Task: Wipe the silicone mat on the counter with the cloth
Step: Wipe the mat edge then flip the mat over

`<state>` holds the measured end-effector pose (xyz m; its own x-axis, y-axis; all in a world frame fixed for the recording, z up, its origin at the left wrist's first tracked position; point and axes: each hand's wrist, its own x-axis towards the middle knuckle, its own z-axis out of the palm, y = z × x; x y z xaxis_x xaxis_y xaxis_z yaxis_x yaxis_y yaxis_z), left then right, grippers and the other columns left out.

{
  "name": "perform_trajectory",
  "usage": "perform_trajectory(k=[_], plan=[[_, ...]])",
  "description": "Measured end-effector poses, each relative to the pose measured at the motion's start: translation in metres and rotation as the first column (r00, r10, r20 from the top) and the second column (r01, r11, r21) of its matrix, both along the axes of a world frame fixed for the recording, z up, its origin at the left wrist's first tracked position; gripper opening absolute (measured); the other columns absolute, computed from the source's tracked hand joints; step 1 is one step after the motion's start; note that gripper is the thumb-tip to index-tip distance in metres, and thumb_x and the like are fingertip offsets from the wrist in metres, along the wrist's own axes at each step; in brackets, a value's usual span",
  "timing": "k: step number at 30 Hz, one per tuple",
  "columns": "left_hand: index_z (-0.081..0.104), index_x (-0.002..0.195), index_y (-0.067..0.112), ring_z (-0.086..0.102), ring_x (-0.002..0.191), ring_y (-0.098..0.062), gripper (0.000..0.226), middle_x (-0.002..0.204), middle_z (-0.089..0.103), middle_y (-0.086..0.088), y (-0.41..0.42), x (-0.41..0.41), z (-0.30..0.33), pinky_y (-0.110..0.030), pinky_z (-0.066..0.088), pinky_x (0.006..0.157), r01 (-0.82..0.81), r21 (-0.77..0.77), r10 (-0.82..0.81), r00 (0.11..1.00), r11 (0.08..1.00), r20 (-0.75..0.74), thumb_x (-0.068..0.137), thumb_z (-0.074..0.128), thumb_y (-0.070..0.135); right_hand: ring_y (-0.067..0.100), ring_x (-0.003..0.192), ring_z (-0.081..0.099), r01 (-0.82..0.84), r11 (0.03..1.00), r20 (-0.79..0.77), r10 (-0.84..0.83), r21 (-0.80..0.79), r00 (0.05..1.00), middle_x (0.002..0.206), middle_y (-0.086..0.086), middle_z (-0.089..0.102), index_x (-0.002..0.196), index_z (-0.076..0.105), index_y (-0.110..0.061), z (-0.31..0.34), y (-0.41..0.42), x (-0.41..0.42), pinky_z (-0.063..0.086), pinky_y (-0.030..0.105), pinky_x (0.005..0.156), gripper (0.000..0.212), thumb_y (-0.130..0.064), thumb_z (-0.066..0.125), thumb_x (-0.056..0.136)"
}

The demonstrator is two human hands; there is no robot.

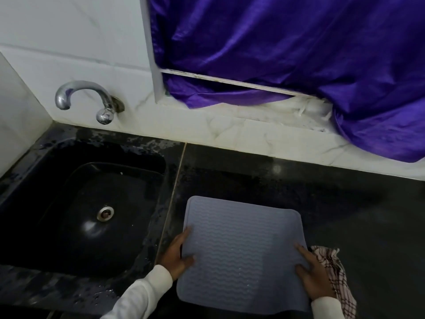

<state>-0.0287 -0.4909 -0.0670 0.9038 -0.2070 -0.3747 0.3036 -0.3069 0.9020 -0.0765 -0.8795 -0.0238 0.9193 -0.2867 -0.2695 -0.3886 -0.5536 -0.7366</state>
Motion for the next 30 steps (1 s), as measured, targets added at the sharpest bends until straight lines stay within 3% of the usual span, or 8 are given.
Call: perform_trajectory(k=[3,7,11,13,19,24,27,30], plan=[[0.037,0.144,0.023,0.040,0.131,-0.014,0.078,0.147,0.039,0.001,-0.001,-0.001,0.019,-0.001,0.041,0.084,-0.120,-0.178,0.101,0.989,0.977,-0.110,0.078,0.074,0.005,0.014,0.127,0.042,0.066,0.993,0.044,-0.071,0.103,0.997,0.136,0.000,0.051,0.130,0.056,-0.019,0.023,0.010,0.003,0.026,0.026,0.108,0.059,0.016,0.058,0.082],[0.043,0.142,0.019,0.051,0.118,-0.002,0.098,0.138,0.050,0.003,-0.005,0.007,0.048,-0.006,0.046,0.081,-0.158,-0.303,0.128,0.985,0.940,-0.114,0.053,0.081,0.030,0.013,0.126,0.042,0.043,0.983,0.090,-0.060,0.177,0.994,0.136,-0.006,0.048,0.134,0.053,-0.017,0.055,0.019,0.015,0.031,0.000,0.087,0.060,0.016,0.054,0.084],[0.047,0.140,0.018,0.063,0.106,-0.003,0.089,0.130,0.059,0.005,-0.006,0.021,0.069,-0.014,0.052,0.076,-0.206,-0.421,0.167,0.978,0.883,-0.129,0.056,0.079,0.013,0.003,0.124,0.045,0.023,0.937,0.118,-0.068,0.348,0.991,0.138,-0.013,0.049,0.131,0.055,-0.026,0.081,0.024,0.029,0.034,0.016,0.096,0.056,0.010,0.054,0.087],[0.049,0.138,0.017,0.065,0.104,-0.007,0.089,0.127,0.061,0.003,-0.001,0.030,0.078,-0.018,0.053,0.075,-0.247,-0.469,0.206,0.969,0.848,-0.139,0.054,0.079,0.010,-0.008,0.115,0.047,0.036,0.906,0.131,-0.100,0.421,0.986,0.135,-0.017,0.051,0.129,0.058,-0.028,0.094,0.024,0.037,0.040,0.017,0.088,0.054,0.006,0.056,0.087],[0.053,0.134,0.021,0.061,0.116,-0.023,0.093,0.128,0.063,-0.003,0.023,0.068,0.105,-0.038,0.051,0.093,-0.314,-0.548,0.280,0.949,0.775,-0.148,0.046,0.083,0.020,-0.008,0.110,0.056,0.046,0.838,0.178,-0.168,0.543,0.970,0.131,-0.020,0.057,0.131,0.058,-0.027,0.121,0.024,0.071,0.047,0.018,0.082,0.054,0.002,0.057,0.085],[0.056,0.130,0.023,0.066,0.107,-0.019,0.107,0.120,0.068,0.001,0.029,0.112,0.126,-0.028,0.057,0.077,-0.303,-0.567,0.279,0.951,0.766,-0.130,0.031,0.096,0.029,0.001,0.111,0.058,0.019,0.809,0.189,-0.160,0.587,0.969,0.132,-0.015,0.057,0.131,0.058,-0.026,0.124,0.027,0.123,0.050,0.016,0.078,0.053,0.003,0.055,0.085],[0.056,0.128,0.024,0.065,0.107,-0.016,0.100,0.119,0.068,0.004,0.029,0.145,0.129,-0.026,0.056,0.079,-0.308,-0.537,0.288,0.950,0.785,-0.123,0.035,0.094,0.024,0.009,0.117,0.053,0.029,0.781,0.171,-0.173,0.624,0.970,0.133,-0.010,0.054,0.132,0.057,-0.022,0.117,0.030,0.158,0.048,0.028,0.089,0.054,0.004,0.055,0.085],[0.052,0.135,0.018,0.062,0.110,-0.019,0.080,0.128,0.062,-0.003,0.026,0.179,0.124,-0.028,0.054,0.085,-0.336,-0.498,0.325,0.939,0.799,-0.112,0.061,0.077,0.003,0.017,0.126,0.049,0.055,0.750,0.143,-0.198,0.659,0.970,0.138,-0.004,0.053,0.134,0.055,-0.017,0.098,0.029,0.190,0.040,0.041,0.107,0.056,0.004,0.059,0.081]])
